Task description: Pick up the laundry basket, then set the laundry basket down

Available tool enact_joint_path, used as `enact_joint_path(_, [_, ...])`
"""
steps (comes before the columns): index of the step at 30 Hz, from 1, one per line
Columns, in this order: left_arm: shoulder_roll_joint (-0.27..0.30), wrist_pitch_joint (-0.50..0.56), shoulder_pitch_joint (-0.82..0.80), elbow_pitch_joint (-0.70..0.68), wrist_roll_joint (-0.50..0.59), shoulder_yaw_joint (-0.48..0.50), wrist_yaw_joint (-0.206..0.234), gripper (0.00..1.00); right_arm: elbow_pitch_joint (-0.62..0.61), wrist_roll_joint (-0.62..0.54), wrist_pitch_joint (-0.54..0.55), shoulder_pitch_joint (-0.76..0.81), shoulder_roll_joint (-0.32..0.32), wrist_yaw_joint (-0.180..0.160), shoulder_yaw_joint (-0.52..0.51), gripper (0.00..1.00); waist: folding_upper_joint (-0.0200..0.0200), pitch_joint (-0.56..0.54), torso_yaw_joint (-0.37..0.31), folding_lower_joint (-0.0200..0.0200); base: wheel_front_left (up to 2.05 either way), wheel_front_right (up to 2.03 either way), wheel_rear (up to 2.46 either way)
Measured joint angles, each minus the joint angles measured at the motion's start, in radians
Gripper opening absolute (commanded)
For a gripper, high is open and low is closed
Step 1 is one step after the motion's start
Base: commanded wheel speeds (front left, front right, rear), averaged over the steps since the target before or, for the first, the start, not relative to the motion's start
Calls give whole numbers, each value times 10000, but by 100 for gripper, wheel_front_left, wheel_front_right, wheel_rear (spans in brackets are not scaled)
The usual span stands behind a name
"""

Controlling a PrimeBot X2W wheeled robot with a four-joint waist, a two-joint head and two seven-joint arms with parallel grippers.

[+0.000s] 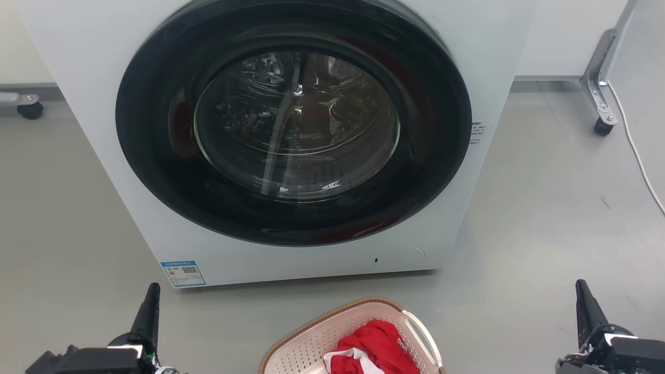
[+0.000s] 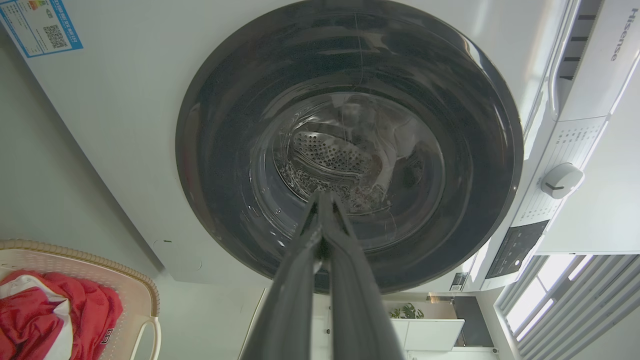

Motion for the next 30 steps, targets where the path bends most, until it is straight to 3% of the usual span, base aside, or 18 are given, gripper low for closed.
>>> enact_joint_path(1, [0,0,0,0,0,0,0,0,0,0,0,0,0,0,0,0,0,0,0,0,0,0,0])
enact_joint_path(2, [0,0,0,0,0,0,0,100,0,0,0,0,0,0,0,100,0,0,0,0,0,0,0])
enact_joint_path(16, [-73,-176,273,255,12,-117,13,100,305,-194,-268,278,119,-17,182,100,0,15,3,0,0,0,0])
enact_joint_path(30, [240,-848,143,-90,1323,-612,13,100,255,-2056,-884,14,-203,-102,894,100,0,44,13,2,0,0,0])
